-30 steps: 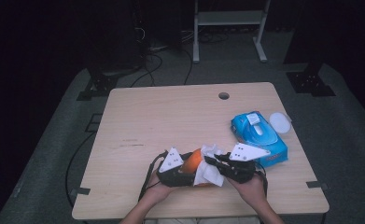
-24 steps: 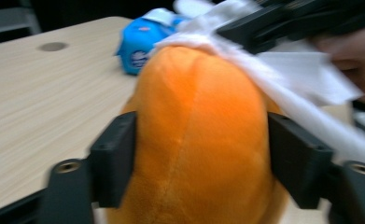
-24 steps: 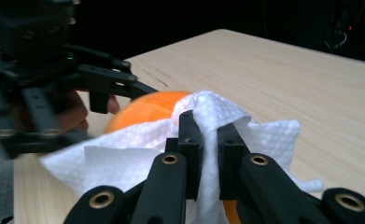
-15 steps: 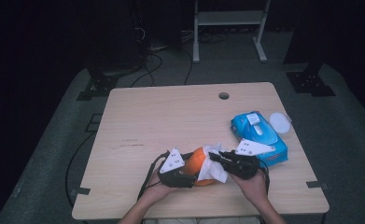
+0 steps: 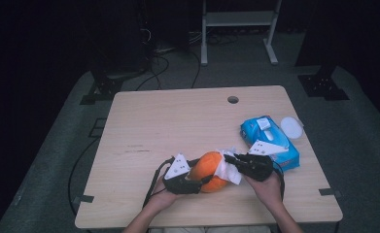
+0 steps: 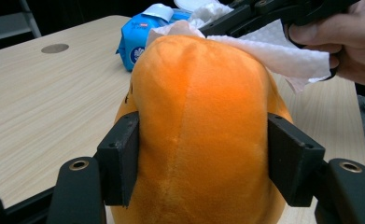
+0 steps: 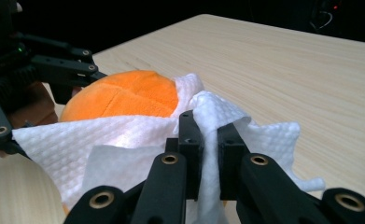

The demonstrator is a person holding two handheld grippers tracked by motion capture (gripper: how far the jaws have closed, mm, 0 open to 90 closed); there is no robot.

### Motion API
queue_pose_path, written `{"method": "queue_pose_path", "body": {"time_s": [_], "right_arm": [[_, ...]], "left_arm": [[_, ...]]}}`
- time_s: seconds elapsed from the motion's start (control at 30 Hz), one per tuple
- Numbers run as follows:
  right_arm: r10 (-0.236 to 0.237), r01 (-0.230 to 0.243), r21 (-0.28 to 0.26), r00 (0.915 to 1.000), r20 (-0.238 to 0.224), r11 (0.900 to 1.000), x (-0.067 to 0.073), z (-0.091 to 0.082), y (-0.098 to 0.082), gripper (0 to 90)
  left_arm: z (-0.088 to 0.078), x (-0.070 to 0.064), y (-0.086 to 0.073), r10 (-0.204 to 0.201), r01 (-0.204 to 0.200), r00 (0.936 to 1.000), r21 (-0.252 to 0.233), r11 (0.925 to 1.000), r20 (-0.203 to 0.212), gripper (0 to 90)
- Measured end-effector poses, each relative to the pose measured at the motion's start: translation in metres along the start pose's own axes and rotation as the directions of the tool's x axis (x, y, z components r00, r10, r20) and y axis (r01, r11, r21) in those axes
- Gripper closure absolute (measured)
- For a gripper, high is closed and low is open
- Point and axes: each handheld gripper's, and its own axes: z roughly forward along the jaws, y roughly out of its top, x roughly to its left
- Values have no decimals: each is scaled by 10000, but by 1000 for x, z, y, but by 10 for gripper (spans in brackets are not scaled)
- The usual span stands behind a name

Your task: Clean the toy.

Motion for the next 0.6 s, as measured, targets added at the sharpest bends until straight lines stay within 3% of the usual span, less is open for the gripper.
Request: {"method": "queue_pose_path", "body": {"time_s": [0.1, 0.2, 0.3, 0.37, 0.43, 0.5, 0.53, 0.6], "right_arm": [[-294, 294, -125, 9995, -63, 9995, 10, -3, 7, 834], [-579, 536, -632, 9961, -673, 9966, 23, -7, 15, 833], [-1124, 1041, -900, 9894, -923, 9905, 35, -9, 22, 832], [-999, 922, -849, 9908, -910, 9921, 32, -8, 21, 832], [-761, 751, -316, 9966, -317, 9967, 22, -4, 15, 833], [-104, 97, -220, 9995, -304, 9997, 12, -3, 9, 833], [-285, 279, -272, 9993, -232, 9992, 15, -4, 11, 834], [-469, 440, -516, 9973, -569, 9977, 24, -6, 16, 834]], "left_arm": [[-2, -3, 2, 177, -177, 9998, 25, 9998, -112, 390], [-7, -8, 9, 463, -463, 9986, -4, 9989, -262, 431], [-12, -15, 16, 883, -883, 9956, -6, 9961, -301, 450], [-13, -15, 14, 829, -826, 9962, 145, 9965, -271, 453], [-11, -15, 11, 789, -785, 9966, 187, 9967, -228, 453], [-10, -15, 13, 874, -867, 9958, 254, 9959, -268, 451], [-9, -16, 13, 852, -845, 9959, 241, 9961, -297, 447], [-6, -16, 13, 822, -816, 9962, 230, 9964, -286, 445]]}}
